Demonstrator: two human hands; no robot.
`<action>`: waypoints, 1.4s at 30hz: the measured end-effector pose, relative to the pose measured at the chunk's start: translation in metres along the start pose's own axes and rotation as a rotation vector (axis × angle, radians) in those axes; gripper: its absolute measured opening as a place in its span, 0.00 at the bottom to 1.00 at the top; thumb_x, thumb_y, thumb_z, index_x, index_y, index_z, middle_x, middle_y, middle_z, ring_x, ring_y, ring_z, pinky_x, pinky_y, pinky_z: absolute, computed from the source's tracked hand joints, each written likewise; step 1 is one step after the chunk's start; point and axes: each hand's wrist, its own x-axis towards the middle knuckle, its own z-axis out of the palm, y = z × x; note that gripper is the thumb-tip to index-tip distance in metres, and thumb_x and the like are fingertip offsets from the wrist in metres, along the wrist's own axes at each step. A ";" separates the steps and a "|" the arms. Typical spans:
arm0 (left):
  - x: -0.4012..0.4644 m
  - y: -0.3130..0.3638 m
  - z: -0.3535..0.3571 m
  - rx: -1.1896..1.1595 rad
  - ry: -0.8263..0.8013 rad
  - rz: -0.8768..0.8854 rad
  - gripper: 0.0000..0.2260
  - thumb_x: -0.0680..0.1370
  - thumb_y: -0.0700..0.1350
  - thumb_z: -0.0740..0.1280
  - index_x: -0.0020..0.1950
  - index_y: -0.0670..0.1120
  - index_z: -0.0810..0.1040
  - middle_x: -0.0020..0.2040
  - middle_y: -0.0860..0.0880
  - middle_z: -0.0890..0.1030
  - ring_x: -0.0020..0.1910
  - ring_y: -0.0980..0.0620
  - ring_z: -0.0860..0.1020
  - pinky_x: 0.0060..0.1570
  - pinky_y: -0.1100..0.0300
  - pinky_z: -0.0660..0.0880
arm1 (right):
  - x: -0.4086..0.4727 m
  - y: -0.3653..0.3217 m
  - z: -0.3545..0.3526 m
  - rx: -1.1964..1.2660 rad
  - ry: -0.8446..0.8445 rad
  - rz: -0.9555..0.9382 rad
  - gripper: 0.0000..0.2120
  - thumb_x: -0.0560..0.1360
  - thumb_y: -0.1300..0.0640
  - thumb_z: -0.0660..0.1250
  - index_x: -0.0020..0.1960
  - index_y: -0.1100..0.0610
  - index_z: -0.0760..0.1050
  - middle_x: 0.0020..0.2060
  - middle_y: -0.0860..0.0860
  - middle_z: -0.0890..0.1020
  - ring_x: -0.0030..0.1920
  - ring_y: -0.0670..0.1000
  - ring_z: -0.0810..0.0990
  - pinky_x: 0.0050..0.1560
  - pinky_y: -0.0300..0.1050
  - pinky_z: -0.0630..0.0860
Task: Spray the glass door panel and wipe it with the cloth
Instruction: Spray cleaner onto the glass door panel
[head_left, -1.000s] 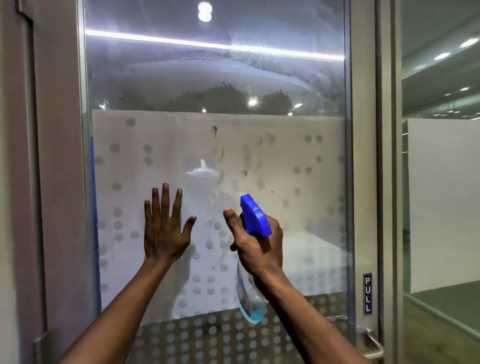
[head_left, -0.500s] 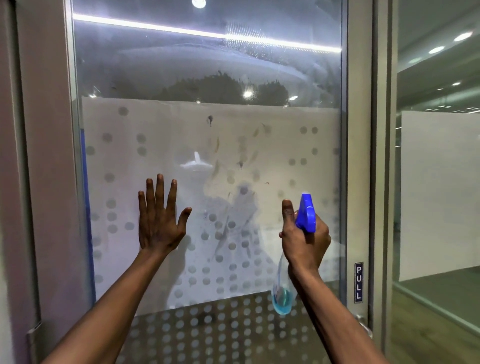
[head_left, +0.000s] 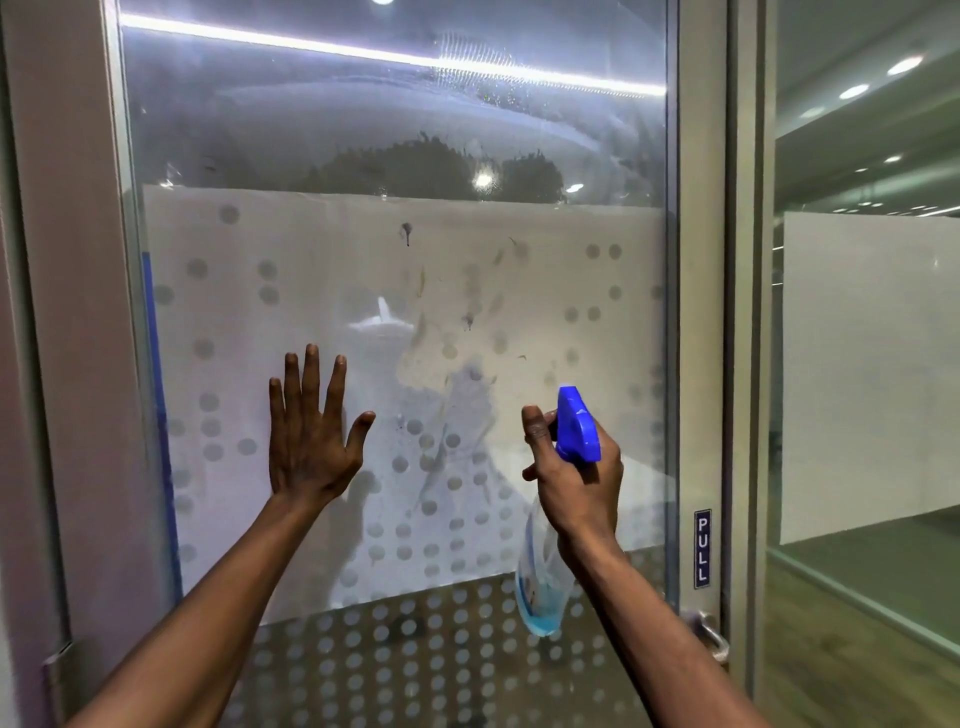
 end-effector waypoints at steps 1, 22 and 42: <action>-0.001 0.000 0.000 0.001 -0.004 0.002 0.35 0.81 0.62 0.53 0.84 0.49 0.48 0.85 0.43 0.44 0.84 0.41 0.43 0.81 0.39 0.46 | -0.005 -0.001 0.000 0.029 -0.026 0.018 0.15 0.76 0.47 0.75 0.42 0.57 0.78 0.38 0.64 0.79 0.37 0.68 0.80 0.31 0.37 0.78; -0.130 0.154 -0.017 -0.678 -0.044 -0.028 0.30 0.83 0.61 0.50 0.80 0.45 0.64 0.82 0.50 0.61 0.84 0.45 0.49 0.81 0.42 0.54 | -0.031 0.008 -0.006 0.224 -0.215 0.317 0.22 0.78 0.45 0.71 0.65 0.57 0.79 0.42 0.49 0.88 0.27 0.50 0.77 0.36 0.35 0.78; -0.232 0.270 0.004 -1.262 -0.448 -0.479 0.38 0.76 0.75 0.40 0.37 0.47 0.75 0.30 0.51 0.79 0.29 0.56 0.74 0.31 0.65 0.62 | -0.059 0.056 -0.110 0.041 -0.151 0.319 0.17 0.73 0.49 0.77 0.59 0.54 0.82 0.54 0.52 0.88 0.58 0.57 0.85 0.62 0.48 0.81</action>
